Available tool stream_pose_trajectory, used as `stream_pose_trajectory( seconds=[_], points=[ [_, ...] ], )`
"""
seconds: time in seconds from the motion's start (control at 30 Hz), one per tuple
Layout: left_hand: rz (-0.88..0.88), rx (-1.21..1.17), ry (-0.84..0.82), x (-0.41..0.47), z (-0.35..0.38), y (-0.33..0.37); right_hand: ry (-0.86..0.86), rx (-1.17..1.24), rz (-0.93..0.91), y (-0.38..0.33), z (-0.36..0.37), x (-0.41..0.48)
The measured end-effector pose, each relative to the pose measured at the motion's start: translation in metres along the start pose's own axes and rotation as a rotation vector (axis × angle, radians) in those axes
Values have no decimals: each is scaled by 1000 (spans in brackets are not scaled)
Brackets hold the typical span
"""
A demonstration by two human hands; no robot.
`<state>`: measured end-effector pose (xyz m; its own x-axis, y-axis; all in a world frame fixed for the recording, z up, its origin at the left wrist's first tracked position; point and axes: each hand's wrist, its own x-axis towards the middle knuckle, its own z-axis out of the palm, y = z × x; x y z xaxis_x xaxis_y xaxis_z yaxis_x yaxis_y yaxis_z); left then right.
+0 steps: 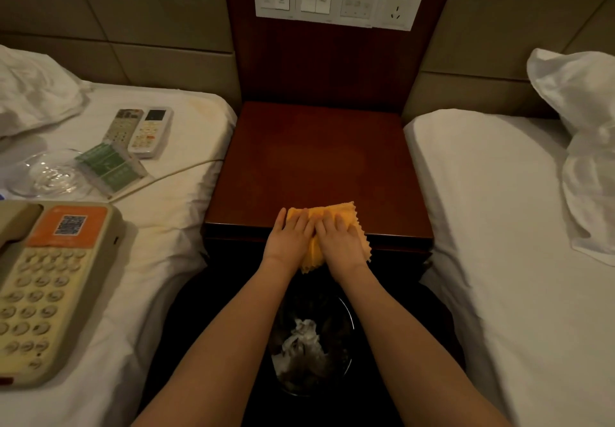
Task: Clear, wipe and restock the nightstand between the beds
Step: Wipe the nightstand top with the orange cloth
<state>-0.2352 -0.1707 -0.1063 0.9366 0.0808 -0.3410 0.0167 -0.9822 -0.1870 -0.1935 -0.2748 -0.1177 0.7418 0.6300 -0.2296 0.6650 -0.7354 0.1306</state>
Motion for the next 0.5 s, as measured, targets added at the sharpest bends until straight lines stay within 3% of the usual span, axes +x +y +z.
stream_pose_trajectory(
  seconds=[0.5],
  points=[
    [31,-4,126,6,4,-6,219,-138,59,-2,4,12]
  ],
)
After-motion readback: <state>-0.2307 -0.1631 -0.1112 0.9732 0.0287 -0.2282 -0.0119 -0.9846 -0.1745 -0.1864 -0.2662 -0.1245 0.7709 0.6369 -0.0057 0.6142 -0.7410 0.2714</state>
